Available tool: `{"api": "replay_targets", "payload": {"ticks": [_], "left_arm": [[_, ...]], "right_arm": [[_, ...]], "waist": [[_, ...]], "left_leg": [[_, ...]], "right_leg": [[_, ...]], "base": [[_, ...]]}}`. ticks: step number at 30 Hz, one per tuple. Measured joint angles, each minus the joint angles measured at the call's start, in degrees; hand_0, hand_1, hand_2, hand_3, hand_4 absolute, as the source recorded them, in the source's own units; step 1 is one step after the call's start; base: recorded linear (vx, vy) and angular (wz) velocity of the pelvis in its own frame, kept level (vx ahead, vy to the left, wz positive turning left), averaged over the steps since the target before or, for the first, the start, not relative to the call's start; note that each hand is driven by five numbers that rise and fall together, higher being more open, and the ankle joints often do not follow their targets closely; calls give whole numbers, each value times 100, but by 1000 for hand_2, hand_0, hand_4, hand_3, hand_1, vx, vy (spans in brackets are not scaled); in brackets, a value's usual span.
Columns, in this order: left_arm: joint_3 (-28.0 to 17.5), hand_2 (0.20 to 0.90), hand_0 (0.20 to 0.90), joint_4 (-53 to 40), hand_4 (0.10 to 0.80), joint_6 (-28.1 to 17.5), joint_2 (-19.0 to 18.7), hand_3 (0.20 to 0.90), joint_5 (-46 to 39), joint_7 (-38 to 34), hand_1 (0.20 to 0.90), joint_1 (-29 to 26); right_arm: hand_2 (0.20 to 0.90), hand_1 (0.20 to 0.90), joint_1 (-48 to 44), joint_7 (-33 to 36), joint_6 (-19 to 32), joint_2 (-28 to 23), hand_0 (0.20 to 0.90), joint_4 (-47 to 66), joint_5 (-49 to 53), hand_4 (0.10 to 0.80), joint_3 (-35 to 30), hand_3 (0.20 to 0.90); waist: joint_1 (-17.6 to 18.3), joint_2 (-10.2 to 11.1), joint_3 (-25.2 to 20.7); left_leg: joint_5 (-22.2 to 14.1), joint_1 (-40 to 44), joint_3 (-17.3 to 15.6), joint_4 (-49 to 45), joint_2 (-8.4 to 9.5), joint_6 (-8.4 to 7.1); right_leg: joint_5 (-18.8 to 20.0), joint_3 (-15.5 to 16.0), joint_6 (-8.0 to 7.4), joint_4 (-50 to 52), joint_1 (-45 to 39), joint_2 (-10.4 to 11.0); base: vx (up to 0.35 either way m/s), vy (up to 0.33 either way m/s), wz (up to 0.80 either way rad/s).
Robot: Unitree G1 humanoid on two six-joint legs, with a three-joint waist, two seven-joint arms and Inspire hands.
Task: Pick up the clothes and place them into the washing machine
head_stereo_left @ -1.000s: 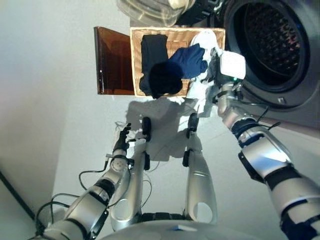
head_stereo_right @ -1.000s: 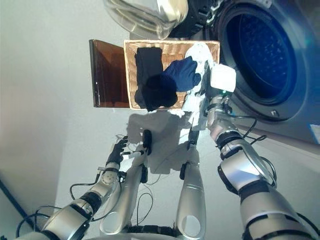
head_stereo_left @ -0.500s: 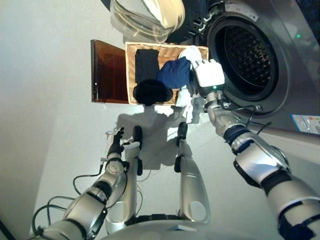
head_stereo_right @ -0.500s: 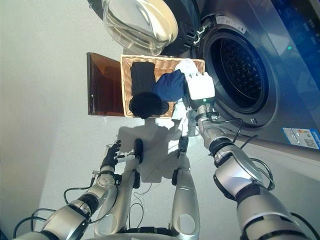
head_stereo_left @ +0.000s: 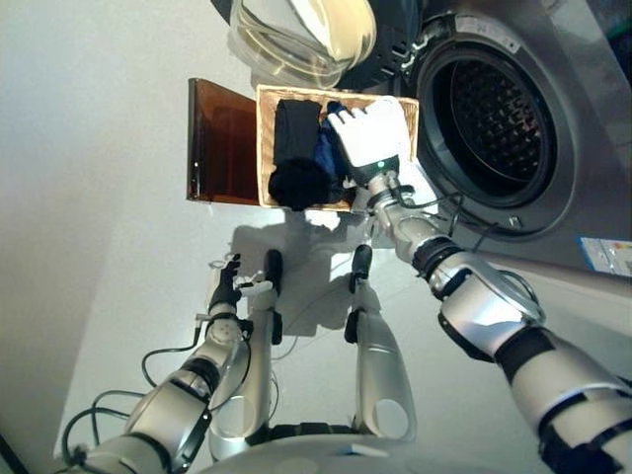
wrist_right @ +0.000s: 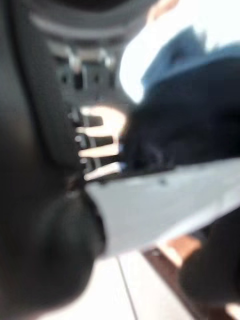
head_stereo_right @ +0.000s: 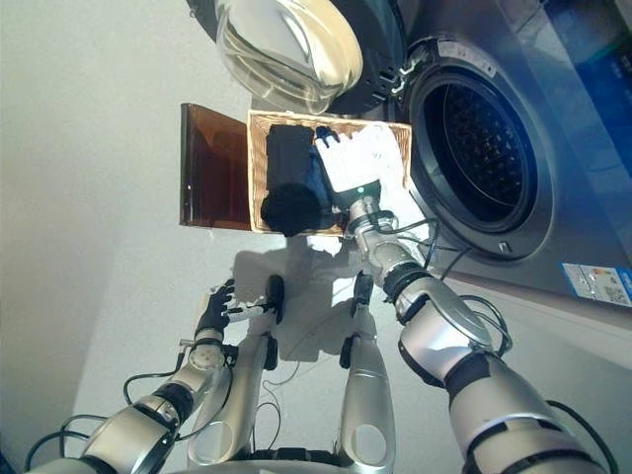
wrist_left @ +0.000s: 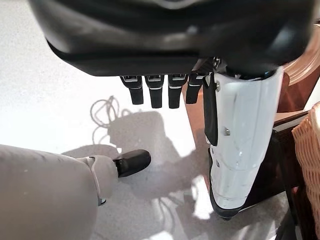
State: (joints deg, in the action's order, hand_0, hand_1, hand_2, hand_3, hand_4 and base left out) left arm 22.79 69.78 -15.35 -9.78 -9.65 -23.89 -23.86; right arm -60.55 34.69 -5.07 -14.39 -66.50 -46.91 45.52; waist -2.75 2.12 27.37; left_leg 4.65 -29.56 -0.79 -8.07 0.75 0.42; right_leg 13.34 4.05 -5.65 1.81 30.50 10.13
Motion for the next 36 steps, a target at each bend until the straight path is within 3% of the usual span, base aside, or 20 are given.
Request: {"api": "replay_targets", "payload": {"ticks": [12, 36], "left_arm": [[100, 900, 900, -266, 800, -4, -21, 900, 9, -107, 900, 175], [129, 900, 900, -998, 800, -30, -192, 900, -250, 25, 900, 218]], "right_arm": [[900, 900, -349, -212, 1, 166, 900, -191, 18, 800, 280, 900], [900, 900, -656, -869, 19, -412, 900, -1081, -2, 800, 403, 900]], "waist": [[-183, 19, -30], [-302, -76, 176]], "left_leg": [[-58, -301, 127, -208, 8, -20], [-25, -768, 212, -160, -2, 3]], "right_leg": [[-59, 162, -16, -12, 98, 33], [-13, 296, 3, -39, 492, 24]], "base": [[9, -9, 10], [-1, 1, 0]]}}
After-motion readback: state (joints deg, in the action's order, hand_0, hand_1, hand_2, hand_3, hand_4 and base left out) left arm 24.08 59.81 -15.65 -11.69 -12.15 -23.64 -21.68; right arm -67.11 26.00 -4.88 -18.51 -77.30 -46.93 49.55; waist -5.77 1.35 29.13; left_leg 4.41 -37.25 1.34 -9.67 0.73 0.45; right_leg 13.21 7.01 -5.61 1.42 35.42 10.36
